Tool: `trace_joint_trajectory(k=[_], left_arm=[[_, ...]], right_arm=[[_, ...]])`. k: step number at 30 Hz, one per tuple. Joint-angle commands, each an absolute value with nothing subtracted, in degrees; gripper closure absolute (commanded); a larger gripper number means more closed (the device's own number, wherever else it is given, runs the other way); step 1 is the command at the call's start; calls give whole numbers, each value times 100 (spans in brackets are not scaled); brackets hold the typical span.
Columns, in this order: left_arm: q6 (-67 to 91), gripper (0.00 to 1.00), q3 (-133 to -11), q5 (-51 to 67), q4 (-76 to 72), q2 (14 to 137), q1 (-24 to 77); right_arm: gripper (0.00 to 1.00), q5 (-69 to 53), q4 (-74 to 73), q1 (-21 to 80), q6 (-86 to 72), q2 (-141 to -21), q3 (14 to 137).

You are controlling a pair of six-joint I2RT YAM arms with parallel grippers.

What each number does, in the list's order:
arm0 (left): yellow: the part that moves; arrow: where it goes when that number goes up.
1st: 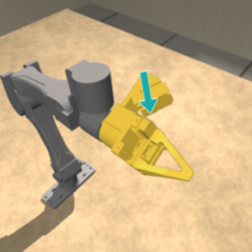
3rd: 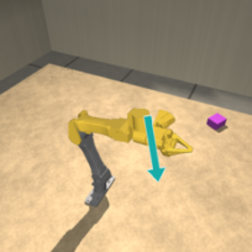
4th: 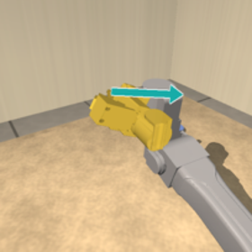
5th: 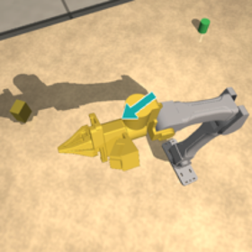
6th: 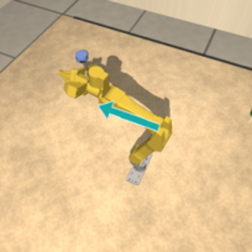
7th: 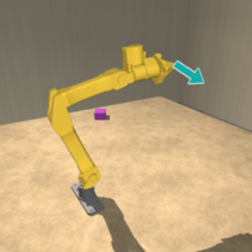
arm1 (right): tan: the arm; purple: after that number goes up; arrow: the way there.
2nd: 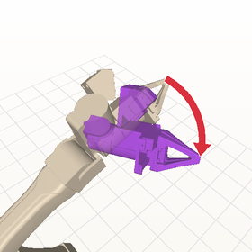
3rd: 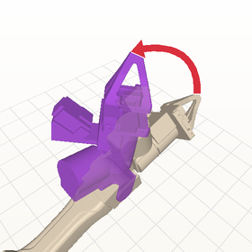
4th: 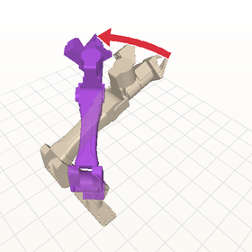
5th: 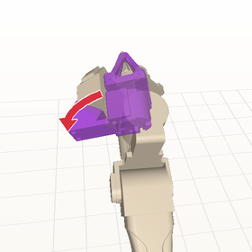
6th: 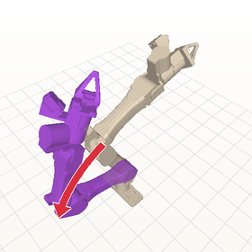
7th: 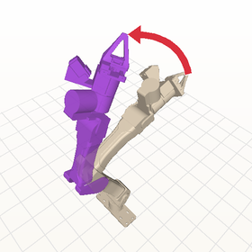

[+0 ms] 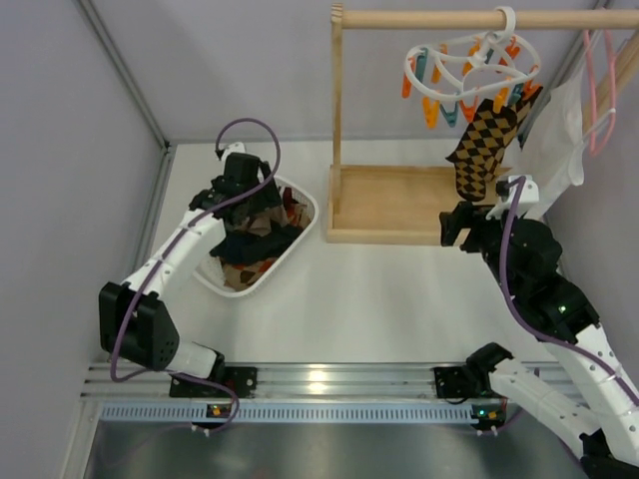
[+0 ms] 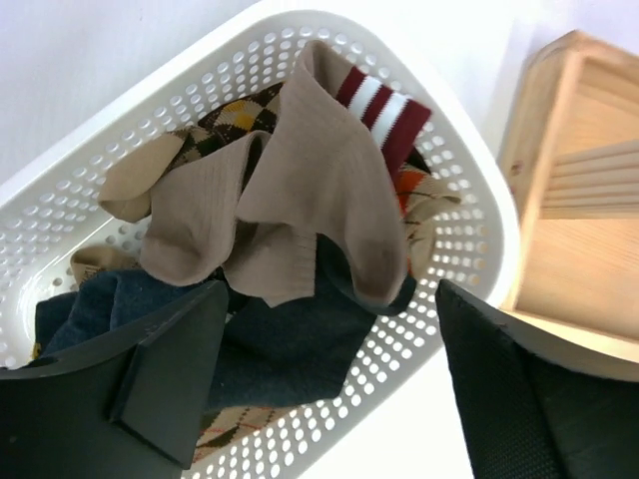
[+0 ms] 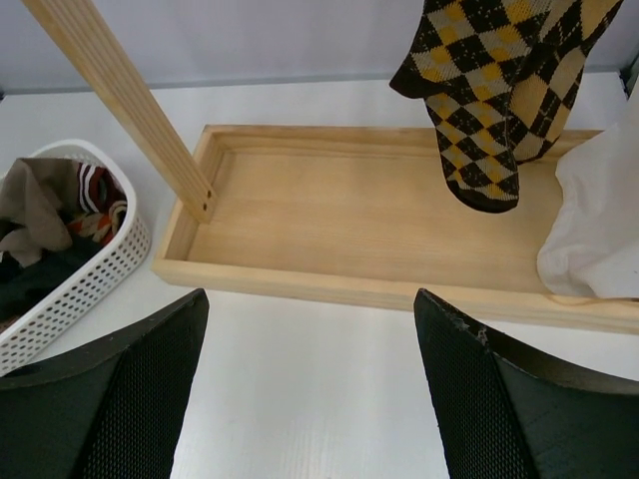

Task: Remove the socks clipped to the hanger

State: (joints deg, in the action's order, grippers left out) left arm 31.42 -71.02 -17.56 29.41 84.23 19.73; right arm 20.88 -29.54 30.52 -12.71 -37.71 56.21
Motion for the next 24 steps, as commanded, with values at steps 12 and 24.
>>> trace_joint_trajectory(k=[12,24], left_arm=[[2883,2,-6453,261,2769,6013,2626],[3094,2,-5283,-949,2733,4985,5088]], right_arm=[[14,2462,-2900,2726,-1441,-4095,5573],[12,118,-1374,101,-1775,-4798,4343]])
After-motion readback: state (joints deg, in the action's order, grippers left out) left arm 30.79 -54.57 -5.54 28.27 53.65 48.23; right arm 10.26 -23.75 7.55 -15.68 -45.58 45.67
